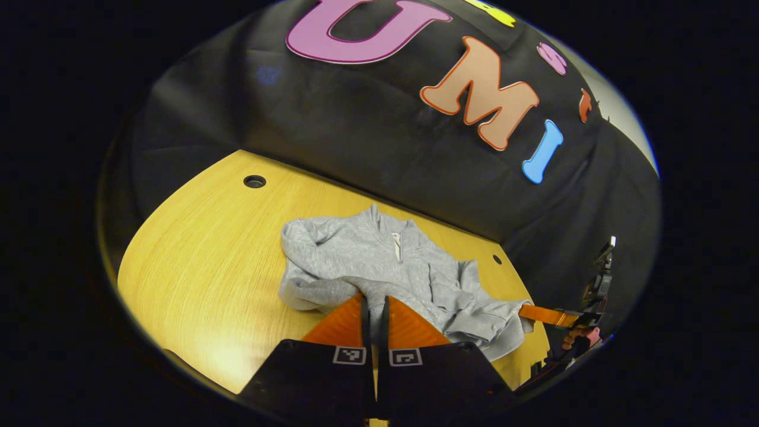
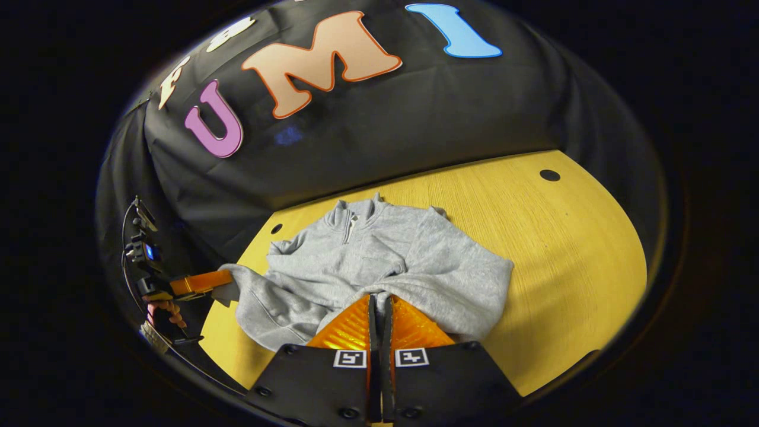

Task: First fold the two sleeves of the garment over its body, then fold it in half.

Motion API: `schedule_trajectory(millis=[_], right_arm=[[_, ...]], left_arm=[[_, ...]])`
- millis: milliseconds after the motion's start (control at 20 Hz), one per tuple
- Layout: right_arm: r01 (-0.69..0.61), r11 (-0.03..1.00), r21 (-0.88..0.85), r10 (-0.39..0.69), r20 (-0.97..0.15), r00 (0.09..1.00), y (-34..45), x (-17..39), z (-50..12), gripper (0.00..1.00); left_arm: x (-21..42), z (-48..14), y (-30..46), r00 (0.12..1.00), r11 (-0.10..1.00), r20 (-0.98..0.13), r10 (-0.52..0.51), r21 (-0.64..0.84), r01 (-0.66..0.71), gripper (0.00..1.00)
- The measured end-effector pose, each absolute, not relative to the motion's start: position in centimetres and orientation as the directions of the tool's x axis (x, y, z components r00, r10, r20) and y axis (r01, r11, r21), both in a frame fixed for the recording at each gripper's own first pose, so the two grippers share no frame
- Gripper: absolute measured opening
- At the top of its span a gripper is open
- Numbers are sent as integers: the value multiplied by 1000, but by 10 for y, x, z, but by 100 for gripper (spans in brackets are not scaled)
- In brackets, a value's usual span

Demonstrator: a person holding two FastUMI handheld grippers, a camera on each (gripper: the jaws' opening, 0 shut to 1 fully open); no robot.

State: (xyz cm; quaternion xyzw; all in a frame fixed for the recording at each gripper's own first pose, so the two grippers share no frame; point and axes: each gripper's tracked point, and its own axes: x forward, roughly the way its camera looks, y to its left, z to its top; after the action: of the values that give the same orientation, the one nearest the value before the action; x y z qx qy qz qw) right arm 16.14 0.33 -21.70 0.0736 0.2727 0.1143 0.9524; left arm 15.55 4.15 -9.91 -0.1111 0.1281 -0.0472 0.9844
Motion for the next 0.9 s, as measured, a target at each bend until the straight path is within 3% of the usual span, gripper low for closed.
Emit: schedule_trajectory(millis=[200, 500, 650, 800, 900], right_arm=[[-173, 965, 199, 256, -559, 789, 6, 210, -237, 4], [-121, 959, 254, 255, -604, 755, 7, 265, -270, 3], [-107, 959, 263, 249, -597, 763, 4, 277, -278, 3], [-87, 951, 296, 254, -591, 765, 6, 275, -277, 4], [-91, 945, 313, 268, -585, 765, 3, 275, -272, 12]], left_arm=[[204, -113, 62, 953, 957, -295, -70, -290, -20, 0], [247, -156, 90, 908, 971, -416, 46, -195, -139, 0], [253, -156, 91, 916, 978, -393, 74, -153, -144, 1], [251, -159, 100, 911, 979, -398, 106, -117, -165, 10], [253, -157, 99, 915, 979, -390, 104, -121, -162, 17]])
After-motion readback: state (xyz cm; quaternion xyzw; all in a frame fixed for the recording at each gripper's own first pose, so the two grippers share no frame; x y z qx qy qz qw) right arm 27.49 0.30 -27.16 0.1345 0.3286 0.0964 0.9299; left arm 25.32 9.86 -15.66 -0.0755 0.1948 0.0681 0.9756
